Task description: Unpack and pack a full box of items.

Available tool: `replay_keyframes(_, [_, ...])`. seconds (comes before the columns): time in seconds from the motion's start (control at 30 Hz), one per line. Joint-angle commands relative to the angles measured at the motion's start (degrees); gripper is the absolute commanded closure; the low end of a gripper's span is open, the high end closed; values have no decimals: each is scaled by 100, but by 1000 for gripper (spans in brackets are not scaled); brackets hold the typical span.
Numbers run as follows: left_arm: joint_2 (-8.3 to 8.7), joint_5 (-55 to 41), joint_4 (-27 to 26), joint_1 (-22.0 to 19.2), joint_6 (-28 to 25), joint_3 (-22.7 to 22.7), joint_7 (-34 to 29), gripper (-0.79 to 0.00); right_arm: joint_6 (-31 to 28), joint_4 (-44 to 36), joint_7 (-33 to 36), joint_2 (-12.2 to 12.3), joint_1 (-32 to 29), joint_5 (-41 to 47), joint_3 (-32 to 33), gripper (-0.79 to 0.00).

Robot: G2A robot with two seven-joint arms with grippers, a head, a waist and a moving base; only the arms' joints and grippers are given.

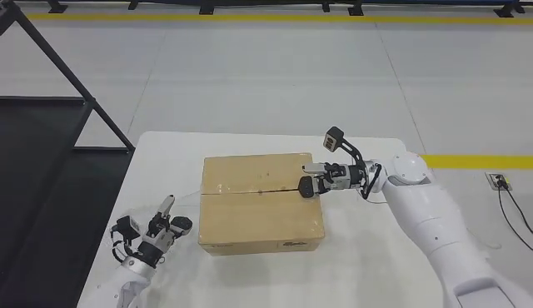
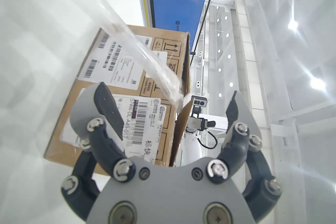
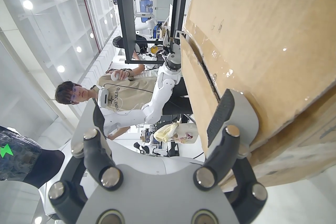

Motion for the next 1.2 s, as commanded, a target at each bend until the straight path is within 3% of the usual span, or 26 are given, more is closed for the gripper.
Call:
replay_keyframes(0.0, [-22, -35, 215, -222, 54, 111, 92, -785, -12, -22, -12, 4, -18, 4, -19, -785])
replay_keyframes(0.2, [-92, -282, 623, -694, 119, 322, 350, -785, -17, -48, -17, 11, -50, 29, -76, -785])
replay_keyframes(0.5, [-164, -683, 670, -850, -157, 173, 1026, -785, -23, -80, -22, 39, -62, 70, -113, -785])
replay_keyframes(0.83, [-183, -843, -144, -703, -723, -287, 1378, -785, -68, 15, -68, 32, 52, 77, -175, -785])
replay_keyframes(1.17, [-183, -505, -1087, -520, -678, -533, 1487, -785, -85, 178, -85, -25, 128, 45, -310, -785])
